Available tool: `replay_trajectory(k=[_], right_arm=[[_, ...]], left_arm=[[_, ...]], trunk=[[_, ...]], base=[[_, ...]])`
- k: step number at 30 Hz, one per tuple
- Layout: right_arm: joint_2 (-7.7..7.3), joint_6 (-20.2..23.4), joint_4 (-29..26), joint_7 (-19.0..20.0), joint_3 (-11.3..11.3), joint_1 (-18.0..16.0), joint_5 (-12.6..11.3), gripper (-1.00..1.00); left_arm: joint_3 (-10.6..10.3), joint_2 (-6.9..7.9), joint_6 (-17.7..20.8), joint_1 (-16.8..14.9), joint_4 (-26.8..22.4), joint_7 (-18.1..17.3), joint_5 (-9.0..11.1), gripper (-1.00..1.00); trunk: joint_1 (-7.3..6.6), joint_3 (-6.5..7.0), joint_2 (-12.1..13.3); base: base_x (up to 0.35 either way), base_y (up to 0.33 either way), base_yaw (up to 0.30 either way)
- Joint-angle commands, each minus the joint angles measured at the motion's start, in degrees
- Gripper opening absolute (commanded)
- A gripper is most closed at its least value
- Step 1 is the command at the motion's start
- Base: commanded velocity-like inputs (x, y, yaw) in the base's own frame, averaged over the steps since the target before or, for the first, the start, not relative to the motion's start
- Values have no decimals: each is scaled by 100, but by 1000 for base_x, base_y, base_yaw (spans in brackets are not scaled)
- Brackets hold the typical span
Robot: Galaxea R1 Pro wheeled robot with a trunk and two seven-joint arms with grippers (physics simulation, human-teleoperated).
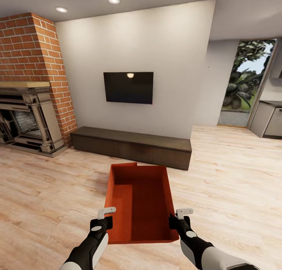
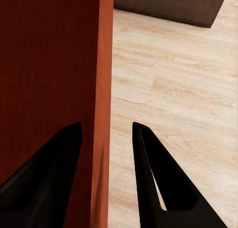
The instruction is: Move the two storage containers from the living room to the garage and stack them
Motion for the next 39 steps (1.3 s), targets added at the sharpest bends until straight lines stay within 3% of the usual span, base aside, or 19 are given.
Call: replay_trajectory(k=[1,39], right_arm=[[1,-13,7,-25,32,-2,-13,-100],[1,-6,6,-25,32,-2,-20,-100]], left_arm=[[14,2,26,-7,-19,27,48,-100],[14,2,-7,-5,-21,27,48,-100]], trunk=[[-22,12,37],[-857,694,1561]], base=[[0,0,0],[0,0,0]])
